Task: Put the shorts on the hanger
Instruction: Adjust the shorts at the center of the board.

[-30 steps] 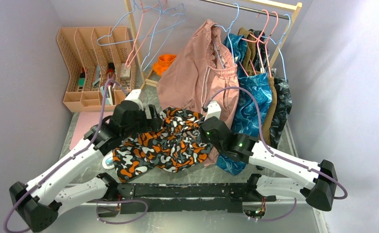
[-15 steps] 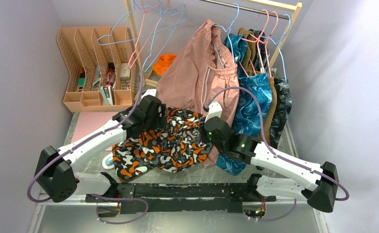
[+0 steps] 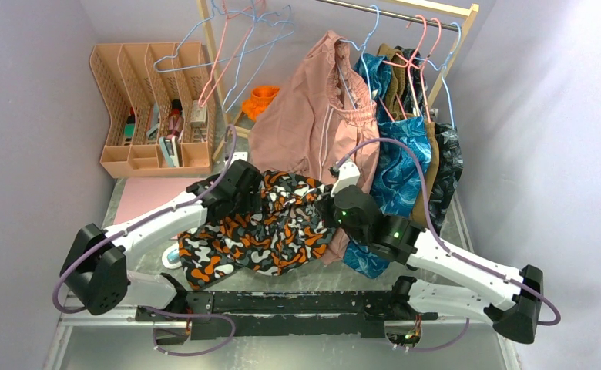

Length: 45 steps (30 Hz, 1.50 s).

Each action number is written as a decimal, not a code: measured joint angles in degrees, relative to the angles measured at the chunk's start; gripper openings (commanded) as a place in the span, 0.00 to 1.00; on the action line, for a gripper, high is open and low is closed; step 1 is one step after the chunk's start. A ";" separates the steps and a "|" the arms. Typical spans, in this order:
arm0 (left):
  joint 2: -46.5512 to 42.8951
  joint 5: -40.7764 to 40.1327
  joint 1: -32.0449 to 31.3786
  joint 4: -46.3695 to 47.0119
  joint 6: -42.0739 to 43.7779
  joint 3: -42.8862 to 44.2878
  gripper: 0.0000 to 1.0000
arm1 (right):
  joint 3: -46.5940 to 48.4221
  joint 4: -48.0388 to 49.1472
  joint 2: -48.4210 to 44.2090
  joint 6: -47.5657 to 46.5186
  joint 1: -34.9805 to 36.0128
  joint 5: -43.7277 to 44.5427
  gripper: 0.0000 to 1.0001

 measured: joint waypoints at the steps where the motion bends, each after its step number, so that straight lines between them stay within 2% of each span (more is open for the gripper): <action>1: 0.00 -0.28 0.00 -0.09 -0.13 -0.42 0.70 | 0.00 0.02 -0.52 0.02 0.00 -0.02 0.00; 5: 0.04 -0.74 0.00 -0.11 -0.37 -1.14 0.50 | -0.09 0.04 -1.64 0.15 0.00 -0.15 0.00; 11: 0.20 -1.46 0.00 0.02 -1.01 -2.23 0.08 | -0.44 -0.04 -1.88 0.42 -0.02 -0.22 0.00; 15: -1.29 -2.75 -0.02 -0.42 -1.33 -2.80 0.07 | -0.44 -0.13 -2.27 0.39 -0.02 -0.09 0.00; 18: -5.79 -5.64 0.00 -1.51 -1.20 -2.67 0.07 | -0.33 -0.57 -2.60 -0.28 -0.02 0.59 0.00; 22: -15.85 -10.12 -0.02 -3.23 0.46 -0.35 0.07 | 2.69 -1.97 -2.64 -3.10 -0.02 2.47 0.00; 26: -27.74 -13.68 0.00 -1.73 5.57 6.97 0.07 | 11.65 -2.19 -2.62 -7.82 -0.04 3.37 0.00; 29: -33.53 -14.53 -0.02 1.75 9.01 12.85 0.07 | 17.73 1.70 -3.65 -10.75 -0.02 2.45 0.00; 31: -37.62 -14.36 -0.07 3.67 9.73 14.45 0.07 | 17.92 4.87 -5.53 -11.41 -0.02 1.40 0.00; 34: -42.32 -13.49 -0.22 3.65 7.30 11.65 0.07 | 13.60 7.80 -8.15 -9.70 0.02 0.68 0.00; 37: -45.62 -12.11 -0.26 1.88 1.66 2.05 0.10 | 5.11 8.11 -8.94 -5.92 0.00 0.68 0.00; 39: -46.29 -9.57 -0.26 -0.94 -2.91 -6.80 0.18 | -1.64 6.75 -8.76 -3.04 -0.02 0.20 0.00; 43: -45.64 -4.04 -0.26 -7.13 -10.27 -17.84 0.57 | -11.61 2.10 -8.85 2.40 -0.02 -1.27 0.00; 45: -45.68 -2.38 -0.26 -9.94 -12.96 -19.10 0.69 | -13.20 0.81 -9.40 3.89 -0.02 -1.68 0.00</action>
